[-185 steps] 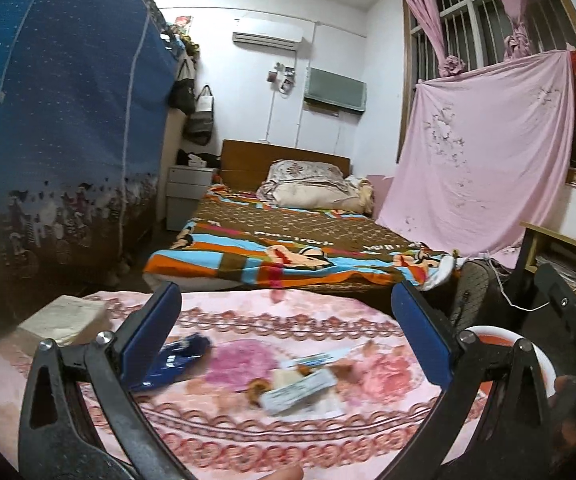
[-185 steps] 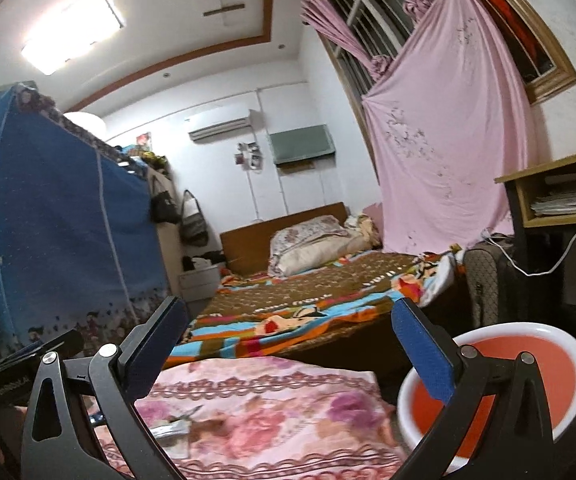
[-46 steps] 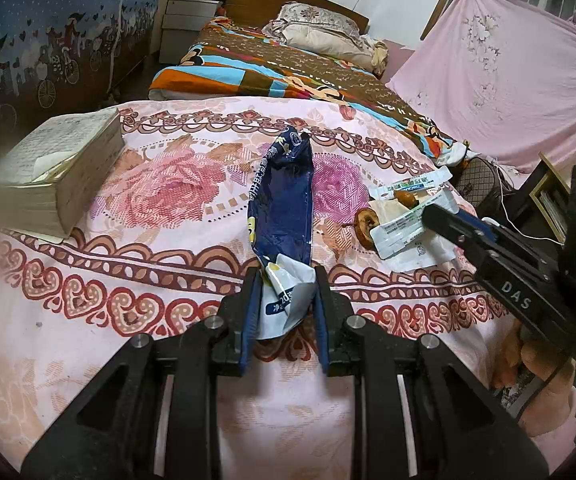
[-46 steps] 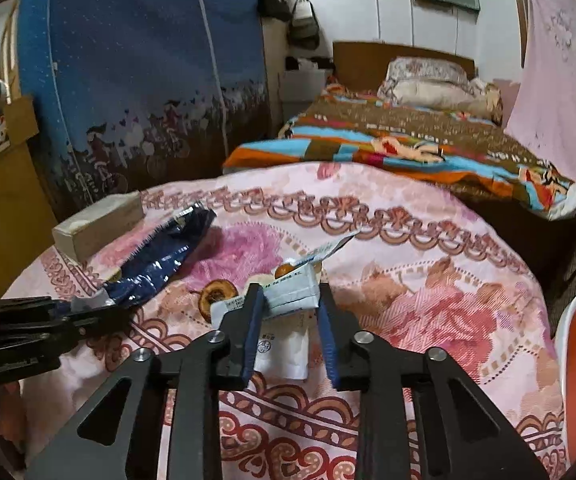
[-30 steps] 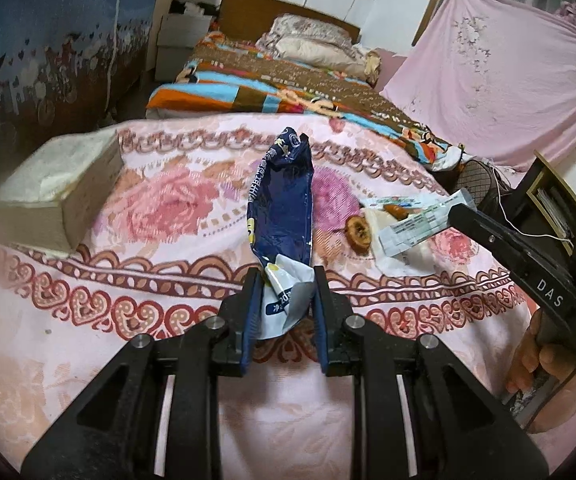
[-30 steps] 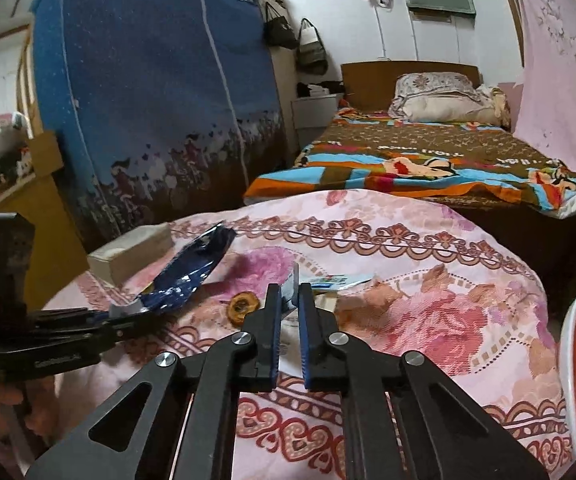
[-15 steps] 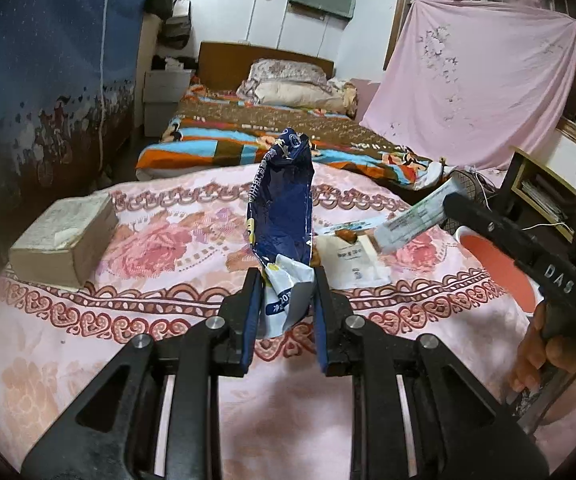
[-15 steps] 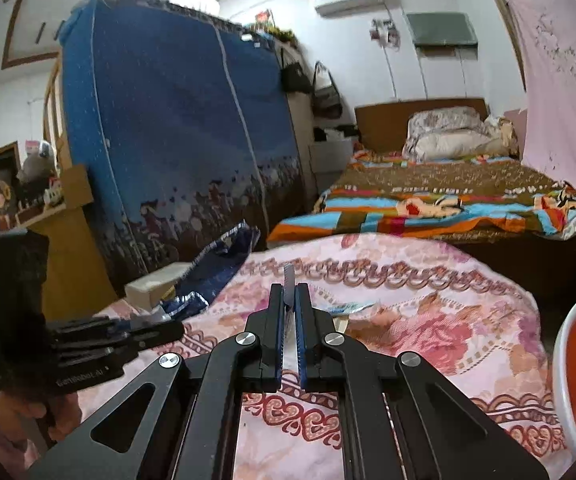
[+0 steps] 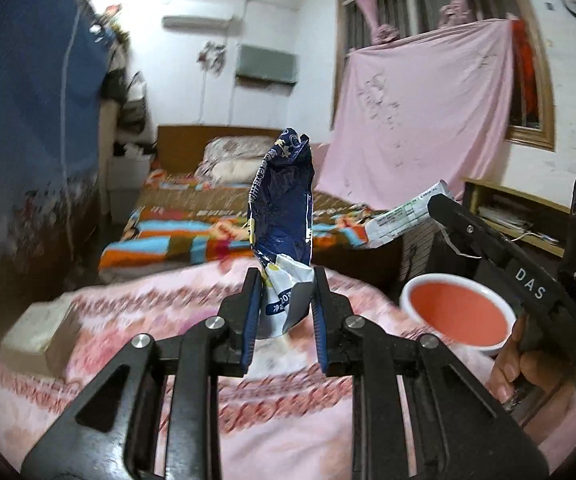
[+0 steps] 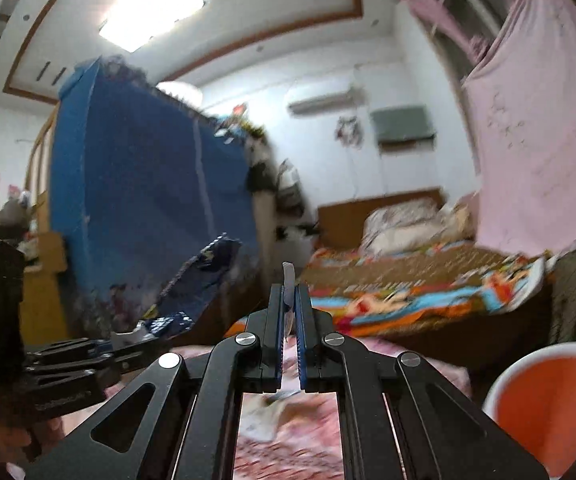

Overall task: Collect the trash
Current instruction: 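Carry the blue wrapper and white paper in both tools over the orange bucket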

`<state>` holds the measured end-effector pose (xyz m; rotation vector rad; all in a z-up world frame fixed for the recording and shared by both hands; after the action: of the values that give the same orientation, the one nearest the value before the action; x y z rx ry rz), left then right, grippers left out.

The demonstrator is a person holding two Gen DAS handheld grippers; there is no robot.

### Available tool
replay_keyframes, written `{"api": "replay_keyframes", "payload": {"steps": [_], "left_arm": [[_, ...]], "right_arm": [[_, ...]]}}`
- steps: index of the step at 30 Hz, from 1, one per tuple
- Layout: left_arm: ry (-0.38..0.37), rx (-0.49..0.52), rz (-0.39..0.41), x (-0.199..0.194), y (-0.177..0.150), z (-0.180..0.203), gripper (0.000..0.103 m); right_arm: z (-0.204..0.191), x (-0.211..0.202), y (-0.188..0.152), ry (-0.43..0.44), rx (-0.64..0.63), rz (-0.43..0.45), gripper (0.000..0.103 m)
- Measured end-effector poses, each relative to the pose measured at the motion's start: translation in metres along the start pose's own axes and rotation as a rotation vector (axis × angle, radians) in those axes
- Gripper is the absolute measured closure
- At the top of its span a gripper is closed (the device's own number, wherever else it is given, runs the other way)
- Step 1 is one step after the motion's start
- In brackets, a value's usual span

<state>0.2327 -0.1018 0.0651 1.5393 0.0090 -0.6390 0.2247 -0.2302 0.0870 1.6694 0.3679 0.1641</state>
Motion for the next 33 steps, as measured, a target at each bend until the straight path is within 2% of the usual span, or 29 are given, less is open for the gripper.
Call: {"api": "replay_keyframes", "payload": {"steps": [5,8,15,24,33], "left_arm": [[-0.078,0.099,0.043,0.009,0.020,0.042,0.094],[-0.122,0.152,0.060,0.014,0.026,0.066,0.094],[-0.199,0.220,0.059,0.028,0.033,0.102,0.094],[-0.309,0.198,-0.029,0.060,0.036,0.137,0.094],[-0.401,0.170,-0.180,0.096,0.024,0.172,0.094]], "right_arm": [[0.028,-0.029,0.019,-0.144,-0.010,0.109,0.100],[0.046,-0.040,0.025,-0.207,-0.005,0.141,0.100],[0.095,-0.055,0.027,-0.326,0.068,0.158,0.100],[0.162,-0.067,0.012,-0.454,0.229,0.104,0.100],[0.193,-0.074,-0.005,-0.533,0.338,0.053,0.100]]}}
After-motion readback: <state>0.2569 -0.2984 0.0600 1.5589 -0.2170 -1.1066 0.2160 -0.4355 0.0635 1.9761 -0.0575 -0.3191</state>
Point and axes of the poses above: each gripper's, at about its wrist camera, not at the fingertips, and x roughly the way its jaws point, z to its right, y to its top, the point moved 7 cm from there along x, roughly the way its jaws point, and after that the axes turned 8 degrees about -z, right-handed, at the moved point
